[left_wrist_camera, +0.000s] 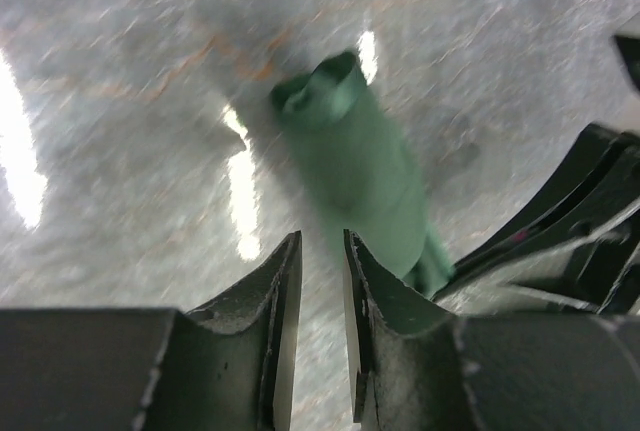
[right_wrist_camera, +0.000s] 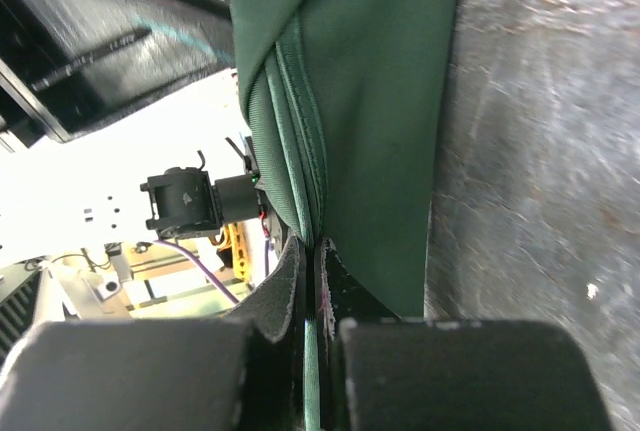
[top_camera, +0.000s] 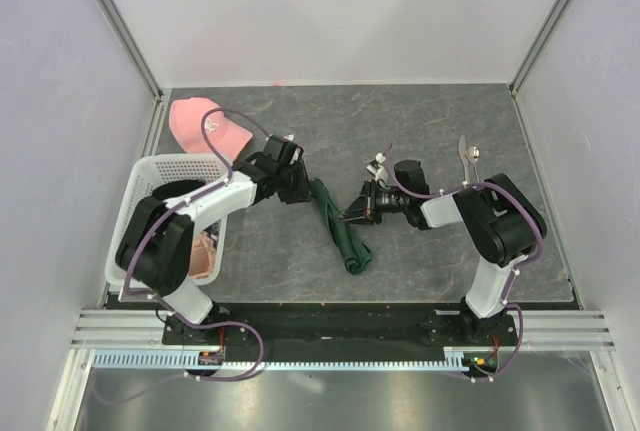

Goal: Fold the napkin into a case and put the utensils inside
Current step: Pick up the smaller rectangle-folded napkin, then turn over the smaller rectangle-folded napkin, then smooth out the smaller rectangle-folded napkin at the center of the board, then pick up the knife from the corner of the board, then place the knife at the center of the board.

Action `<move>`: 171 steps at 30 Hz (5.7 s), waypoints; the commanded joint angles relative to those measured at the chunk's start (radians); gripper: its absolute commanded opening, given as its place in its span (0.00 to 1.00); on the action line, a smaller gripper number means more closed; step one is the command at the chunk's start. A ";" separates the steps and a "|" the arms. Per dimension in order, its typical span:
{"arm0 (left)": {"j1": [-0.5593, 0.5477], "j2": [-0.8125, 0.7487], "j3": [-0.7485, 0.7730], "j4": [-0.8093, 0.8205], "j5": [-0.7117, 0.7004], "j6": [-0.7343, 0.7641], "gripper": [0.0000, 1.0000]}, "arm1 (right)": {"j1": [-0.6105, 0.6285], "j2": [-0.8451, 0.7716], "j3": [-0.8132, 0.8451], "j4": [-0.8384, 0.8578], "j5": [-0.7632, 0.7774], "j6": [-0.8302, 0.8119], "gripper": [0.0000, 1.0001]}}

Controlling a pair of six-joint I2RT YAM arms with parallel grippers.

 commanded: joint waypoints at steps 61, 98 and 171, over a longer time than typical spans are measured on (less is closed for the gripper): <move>-0.087 0.478 0.550 -0.083 0.089 0.131 0.27 | 0.080 -0.497 -0.005 -0.922 0.619 -0.478 0.31; -0.136 -0.077 0.210 0.011 0.171 0.087 0.57 | -0.336 -0.348 0.408 -1.151 0.935 -0.493 0.79; -0.414 0.658 0.733 0.079 -0.080 0.208 0.60 | -0.567 -0.097 0.227 -0.922 0.408 -0.398 0.00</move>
